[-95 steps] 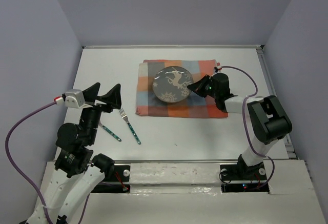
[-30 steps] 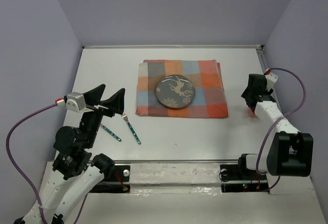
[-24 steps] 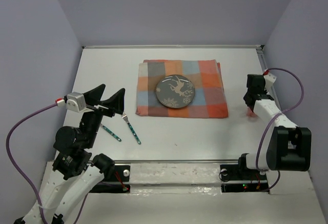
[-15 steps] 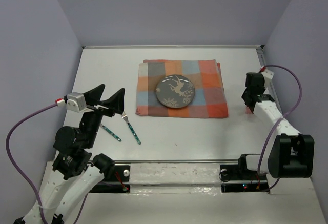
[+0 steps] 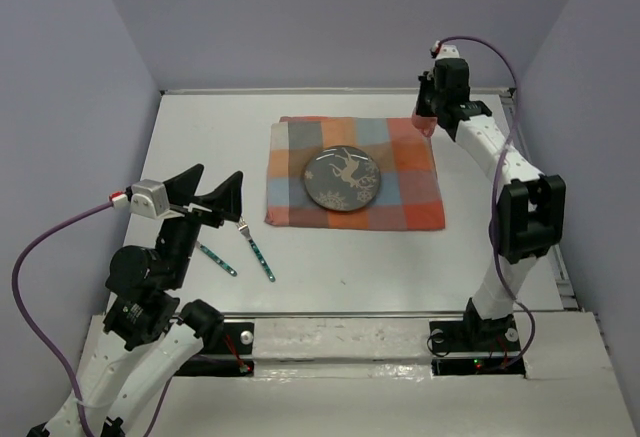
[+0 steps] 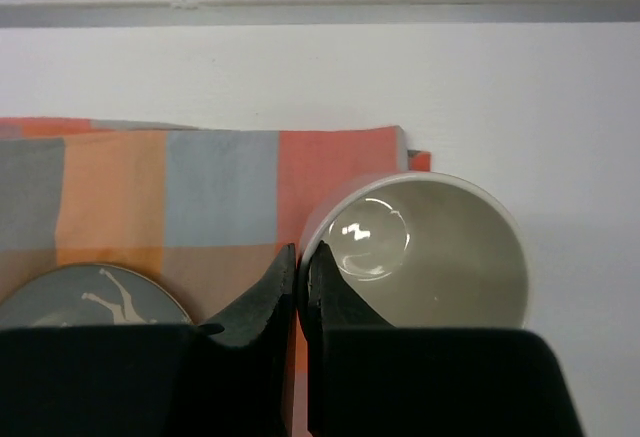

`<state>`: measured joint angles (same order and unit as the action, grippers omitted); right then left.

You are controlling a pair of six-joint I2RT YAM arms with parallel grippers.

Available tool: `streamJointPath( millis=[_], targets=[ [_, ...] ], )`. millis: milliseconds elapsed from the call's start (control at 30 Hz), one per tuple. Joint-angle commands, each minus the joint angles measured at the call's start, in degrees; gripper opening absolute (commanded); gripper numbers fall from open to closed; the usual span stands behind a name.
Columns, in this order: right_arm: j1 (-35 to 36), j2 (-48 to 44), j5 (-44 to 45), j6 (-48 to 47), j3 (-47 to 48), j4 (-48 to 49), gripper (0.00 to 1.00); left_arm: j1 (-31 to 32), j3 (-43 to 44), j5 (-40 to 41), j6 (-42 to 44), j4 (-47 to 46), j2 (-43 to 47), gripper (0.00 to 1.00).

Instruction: Set the dinner table for one person

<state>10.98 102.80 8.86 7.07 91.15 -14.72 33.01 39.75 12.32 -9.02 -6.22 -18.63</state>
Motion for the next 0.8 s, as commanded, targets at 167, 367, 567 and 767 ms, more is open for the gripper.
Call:
streamJointPath(
  millis=[167, 367, 567, 767],
  targets=[
    [1.06, 15.84, -6.75, -8.47, 22.74, -9.09, 0.0, -0.06, -0.2, 0.78, 1.81, -2.92, -1.23, 0.99],
    [1.59, 22.44, -3.68, -10.76, 30.13, -12.52, 0.0, -0.41, -0.2, 0.78, 1.98, -2.92, -1.58, 0.99],
    [1.59, 24.81, -2.1, -11.2, 29.08, -12.53, 0.0, -0.67, -0.2, 0.78, 1.9, -3.01, -1.67, 0.99],
    [1.59, 26.66, 0.2, -11.82, 29.0, -12.53, 0.0, -0.93, -0.28, 0.78, 1.81, -3.01, -1.67, 0.99]
  ],
)
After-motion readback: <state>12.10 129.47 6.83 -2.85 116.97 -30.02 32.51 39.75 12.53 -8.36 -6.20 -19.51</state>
